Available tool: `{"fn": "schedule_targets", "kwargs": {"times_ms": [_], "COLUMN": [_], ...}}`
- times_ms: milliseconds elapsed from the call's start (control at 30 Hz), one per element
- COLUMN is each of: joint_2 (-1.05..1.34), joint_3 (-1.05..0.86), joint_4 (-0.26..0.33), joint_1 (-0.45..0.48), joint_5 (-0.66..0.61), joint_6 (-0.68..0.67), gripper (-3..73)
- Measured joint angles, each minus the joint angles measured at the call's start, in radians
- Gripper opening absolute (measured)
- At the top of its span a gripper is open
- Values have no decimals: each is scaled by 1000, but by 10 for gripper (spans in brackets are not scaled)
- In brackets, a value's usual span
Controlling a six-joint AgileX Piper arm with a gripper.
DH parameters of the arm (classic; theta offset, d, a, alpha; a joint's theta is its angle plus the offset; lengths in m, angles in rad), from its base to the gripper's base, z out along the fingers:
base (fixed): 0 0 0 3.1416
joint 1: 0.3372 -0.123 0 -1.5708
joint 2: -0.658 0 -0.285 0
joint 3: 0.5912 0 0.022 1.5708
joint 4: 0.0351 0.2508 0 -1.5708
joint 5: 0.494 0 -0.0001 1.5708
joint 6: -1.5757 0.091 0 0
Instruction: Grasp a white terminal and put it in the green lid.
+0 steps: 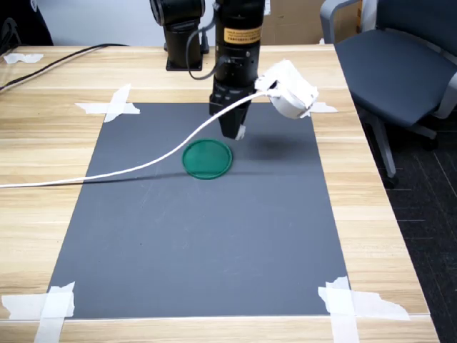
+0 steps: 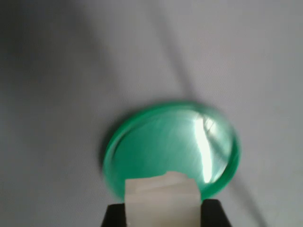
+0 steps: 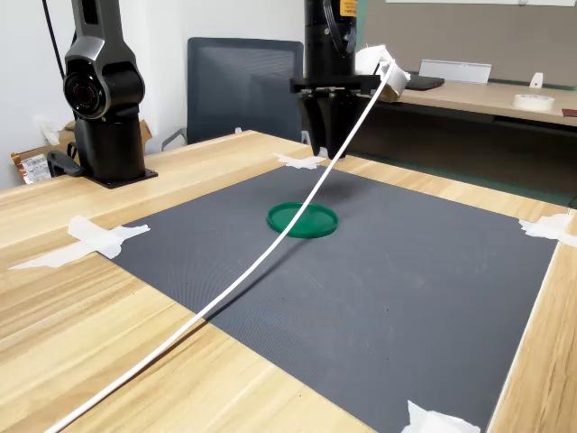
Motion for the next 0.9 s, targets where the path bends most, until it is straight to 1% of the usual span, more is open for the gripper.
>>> {"fn": "schedule_targets", "kwargs": {"times_ms": [167,233,367,533,633,700,900], "joint_2": [21,25,29,33,33,34,26], "joint_3": [-1,-1,-1,-1,-1,-7,-87], "joint_4": [-27,-30,-36,-36,-9,25,103], "joint_1": [3,22,96,181,224,246,265], "joint_5": [-47,-61,-67,-76,-77,-63,38], "joint_6": [-3,-3,-14,-76,-134,-176,-285], "gripper": [259,259,259,259,259,259,259]}}
